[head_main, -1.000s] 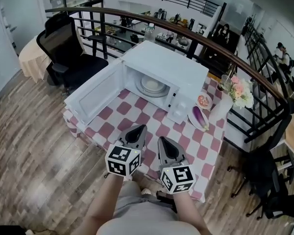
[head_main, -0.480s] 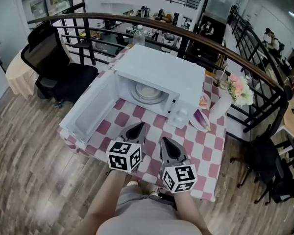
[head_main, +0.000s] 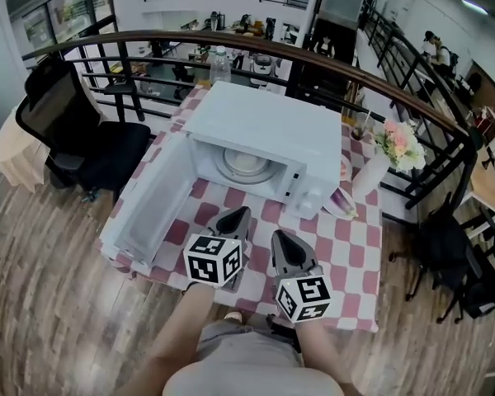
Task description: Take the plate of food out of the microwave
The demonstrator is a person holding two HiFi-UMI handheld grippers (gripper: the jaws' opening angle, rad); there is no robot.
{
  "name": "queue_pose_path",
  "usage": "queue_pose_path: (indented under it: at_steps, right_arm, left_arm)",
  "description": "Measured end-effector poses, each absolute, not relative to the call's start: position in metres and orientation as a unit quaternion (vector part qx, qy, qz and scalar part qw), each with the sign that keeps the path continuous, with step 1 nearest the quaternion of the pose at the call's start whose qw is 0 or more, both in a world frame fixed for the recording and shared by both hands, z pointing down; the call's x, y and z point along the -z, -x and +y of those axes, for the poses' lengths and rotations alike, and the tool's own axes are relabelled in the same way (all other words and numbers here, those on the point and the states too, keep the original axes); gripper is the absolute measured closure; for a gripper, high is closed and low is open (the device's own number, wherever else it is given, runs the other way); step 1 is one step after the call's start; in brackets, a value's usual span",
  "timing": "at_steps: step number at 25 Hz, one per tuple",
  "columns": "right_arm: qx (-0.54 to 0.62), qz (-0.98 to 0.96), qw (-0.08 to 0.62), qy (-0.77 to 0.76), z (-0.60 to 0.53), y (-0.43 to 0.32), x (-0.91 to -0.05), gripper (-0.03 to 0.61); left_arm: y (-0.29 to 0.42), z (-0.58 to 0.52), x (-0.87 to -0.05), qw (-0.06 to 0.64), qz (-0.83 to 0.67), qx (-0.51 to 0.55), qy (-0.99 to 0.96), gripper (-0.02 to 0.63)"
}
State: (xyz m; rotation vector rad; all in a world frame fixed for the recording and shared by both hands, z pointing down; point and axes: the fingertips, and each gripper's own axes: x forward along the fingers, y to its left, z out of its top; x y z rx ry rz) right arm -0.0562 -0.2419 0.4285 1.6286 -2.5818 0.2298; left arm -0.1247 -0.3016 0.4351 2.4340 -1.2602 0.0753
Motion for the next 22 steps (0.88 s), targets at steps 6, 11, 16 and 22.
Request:
queue_pose_path:
  at_steps: [6, 11, 16, 22]
  right_arm:
    - [-0.078, -0.834, 0.049, -0.544, -0.248, 0.064, -0.437, 0.555]
    - [-0.076, -0.830, 0.056, -0.550, -0.256, 0.062, -0.443, 0.555]
    - [-0.074, -0.829, 0.064, -0.551, -0.270, 0.059, -0.448, 0.555]
    - [-0.077, -0.834, 0.062, -0.543, -0.284, 0.061, -0.453, 0.555]
  left_arm:
    - [0.134, -0.317, -0.449, 0.229, -0.435, -0.020, -0.870, 0.612]
    - [0.133, -0.334, -0.464, 0.262, -0.421, -0.003, -0.868, 0.611]
    - [0.138, -0.353, -0.480, 0.287, -0.435, -0.007, -0.853, 0.606]
    - [0.143, -0.369, -0.499, 0.320, -0.447, -0.010, -0.835, 0.552]
